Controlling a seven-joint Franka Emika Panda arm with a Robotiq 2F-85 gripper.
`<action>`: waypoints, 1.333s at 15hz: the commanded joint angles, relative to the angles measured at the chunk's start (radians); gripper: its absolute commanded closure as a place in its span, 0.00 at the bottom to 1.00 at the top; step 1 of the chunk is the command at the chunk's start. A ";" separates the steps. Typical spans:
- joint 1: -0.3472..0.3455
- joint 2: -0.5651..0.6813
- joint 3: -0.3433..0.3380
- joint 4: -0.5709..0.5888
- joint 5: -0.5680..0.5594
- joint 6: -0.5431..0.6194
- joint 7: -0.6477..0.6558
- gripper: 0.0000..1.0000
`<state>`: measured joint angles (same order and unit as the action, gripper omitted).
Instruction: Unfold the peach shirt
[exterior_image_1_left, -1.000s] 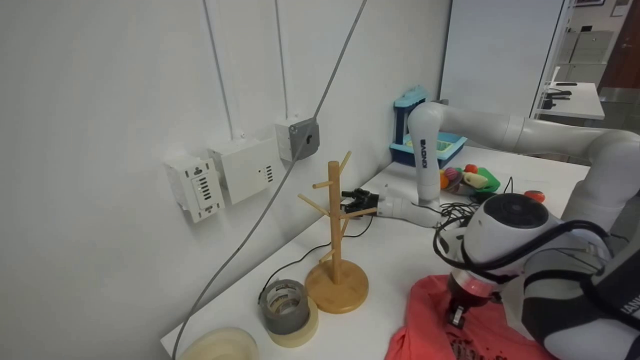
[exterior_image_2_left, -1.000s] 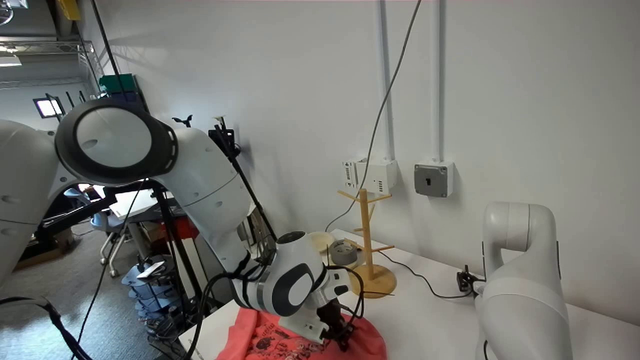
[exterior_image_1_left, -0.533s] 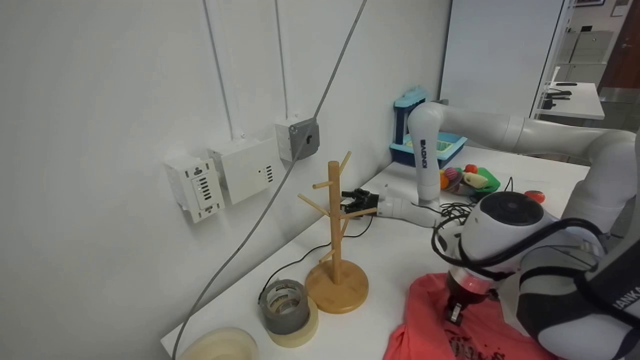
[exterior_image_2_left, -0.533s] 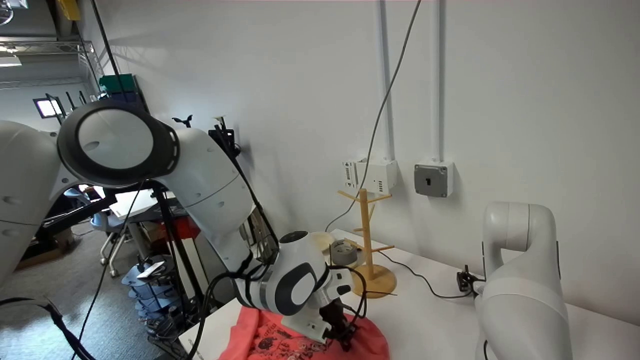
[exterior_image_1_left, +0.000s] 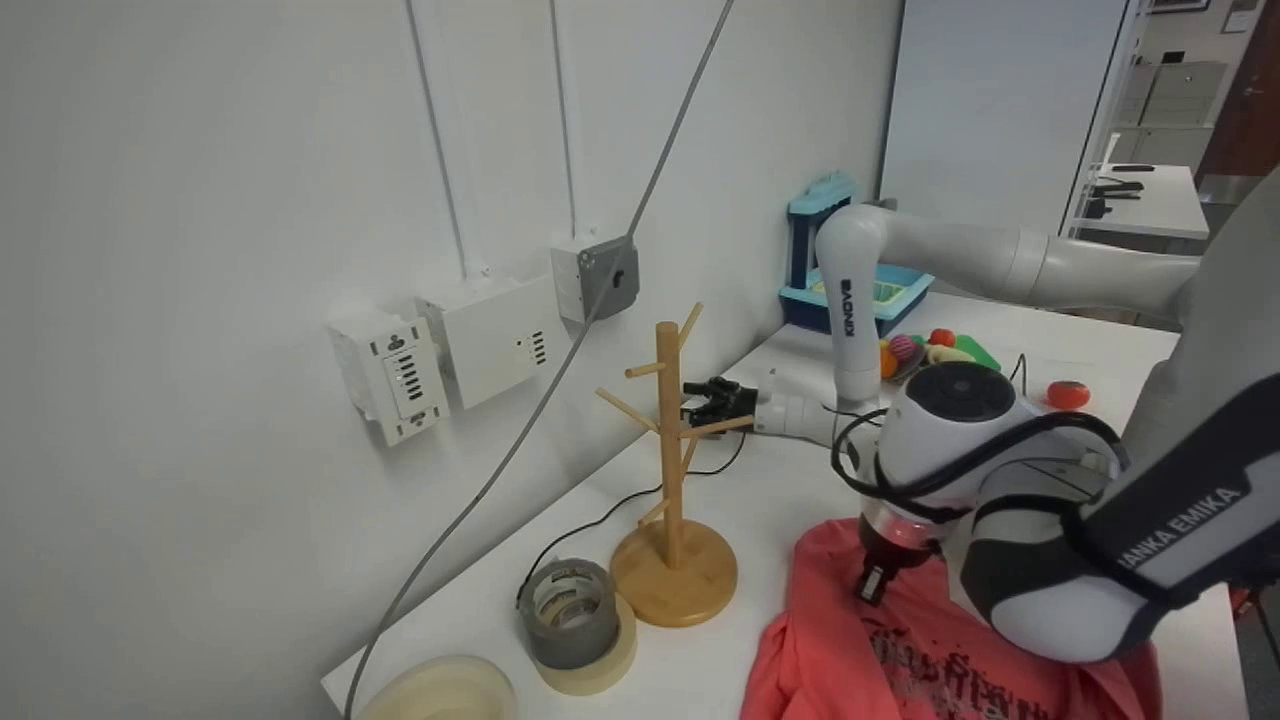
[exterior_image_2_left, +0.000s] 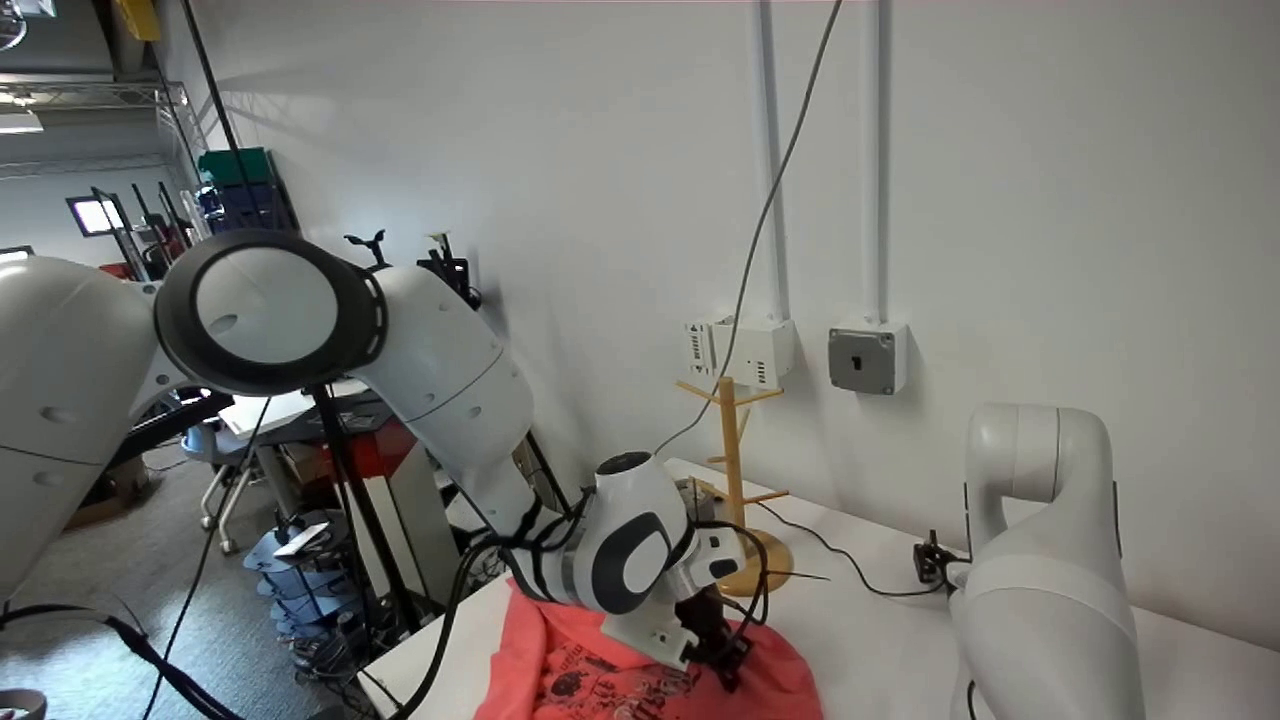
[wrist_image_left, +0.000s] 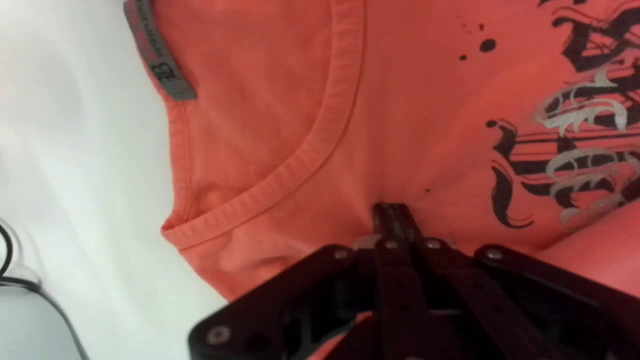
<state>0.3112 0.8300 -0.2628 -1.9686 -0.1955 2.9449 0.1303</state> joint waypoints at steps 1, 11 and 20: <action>-0.012 0.099 -0.022 0.144 0.012 -0.050 0.036 1.00; -0.029 0.102 -0.047 0.192 -0.004 -0.080 0.065 1.00; -0.030 -0.123 -0.017 -0.054 -0.034 -0.089 0.007 1.00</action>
<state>0.2973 0.8410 -0.3136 -1.8849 -0.2109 2.8686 0.1817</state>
